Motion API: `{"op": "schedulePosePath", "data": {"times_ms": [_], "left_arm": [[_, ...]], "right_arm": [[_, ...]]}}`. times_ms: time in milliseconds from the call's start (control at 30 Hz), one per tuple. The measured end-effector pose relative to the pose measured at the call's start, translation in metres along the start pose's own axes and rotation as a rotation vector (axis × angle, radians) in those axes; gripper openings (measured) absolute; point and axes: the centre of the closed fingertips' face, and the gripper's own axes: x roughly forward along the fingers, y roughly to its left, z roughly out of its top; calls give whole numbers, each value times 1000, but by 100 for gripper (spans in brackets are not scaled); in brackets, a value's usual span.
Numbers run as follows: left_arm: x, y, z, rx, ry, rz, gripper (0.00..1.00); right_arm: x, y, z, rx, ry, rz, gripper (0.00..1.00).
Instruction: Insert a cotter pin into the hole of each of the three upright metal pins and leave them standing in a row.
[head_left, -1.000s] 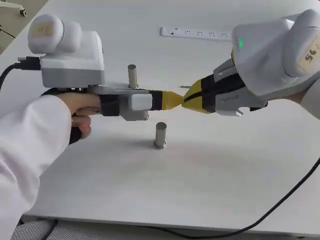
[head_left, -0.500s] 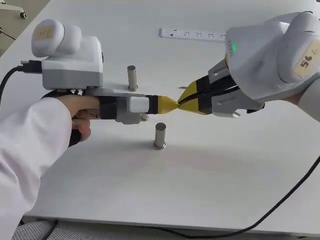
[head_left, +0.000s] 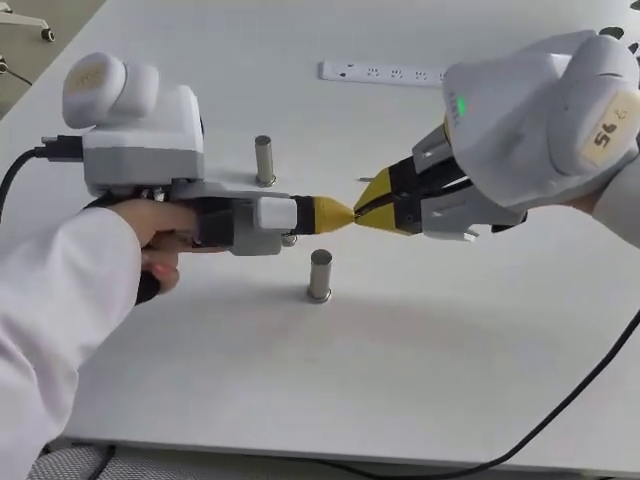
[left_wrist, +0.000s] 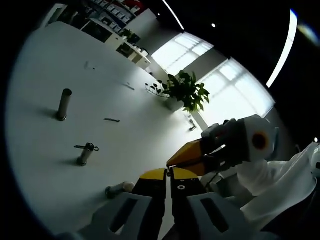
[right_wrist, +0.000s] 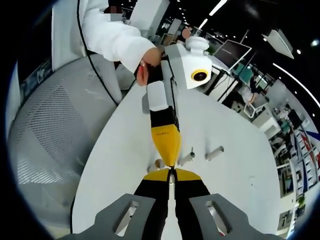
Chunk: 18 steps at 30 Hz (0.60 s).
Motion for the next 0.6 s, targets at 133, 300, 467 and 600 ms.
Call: {"op": "schedulePosePath", "data": {"times_ms": [133,300,467,600], "left_arm": [[0,-2,-2,14,-4,1,0],[-1,-3,-4,1,-3,2,0],[-1,-1,-7,15,7,11,0],[-4,0,-9,72,11,25,0]], "right_arm": [[0,1,0,-6,-3,5,0],[0,2,0,-5,-10,14,0],[2,5,-1,16,-18,30,0],[4,6,-6,141,-53,36,13]]}}
